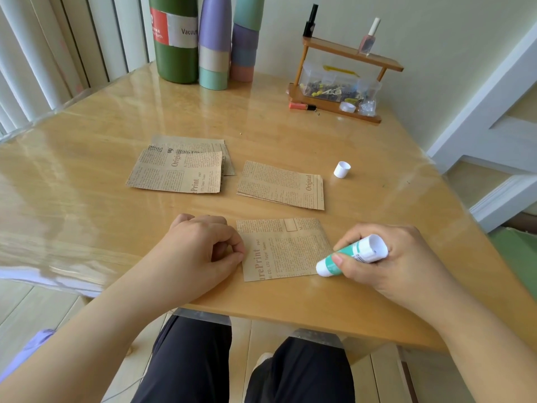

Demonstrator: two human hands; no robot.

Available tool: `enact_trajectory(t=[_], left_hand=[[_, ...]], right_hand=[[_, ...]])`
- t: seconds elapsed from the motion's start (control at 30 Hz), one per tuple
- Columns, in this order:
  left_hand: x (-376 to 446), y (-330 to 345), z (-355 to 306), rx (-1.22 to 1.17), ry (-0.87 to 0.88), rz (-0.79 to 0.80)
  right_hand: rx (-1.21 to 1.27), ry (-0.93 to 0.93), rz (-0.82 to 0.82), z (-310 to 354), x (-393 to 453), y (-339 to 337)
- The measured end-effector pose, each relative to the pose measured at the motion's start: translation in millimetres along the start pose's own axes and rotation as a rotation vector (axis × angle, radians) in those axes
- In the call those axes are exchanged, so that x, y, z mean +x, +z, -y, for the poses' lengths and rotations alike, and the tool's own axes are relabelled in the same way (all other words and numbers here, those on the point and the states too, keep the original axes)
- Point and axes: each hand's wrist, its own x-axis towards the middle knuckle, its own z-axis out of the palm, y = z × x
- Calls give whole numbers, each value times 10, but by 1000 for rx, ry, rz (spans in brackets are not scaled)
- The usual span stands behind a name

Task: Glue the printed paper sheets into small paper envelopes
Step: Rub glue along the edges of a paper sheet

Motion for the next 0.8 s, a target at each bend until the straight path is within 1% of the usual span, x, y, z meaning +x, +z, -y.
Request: enact_trajectory(t=[0.23,0.43,0.8], left_hand=[[1,2,-2,-8,-2,6],[-2,-9,-10,-15,-6,7],[1,-21,-20,12,-11,35]], right_hand=[[19,59,-59,-93,178,4],[1,49,-81,-96,330,13],[-71,76,-80,-95,6,-67]])
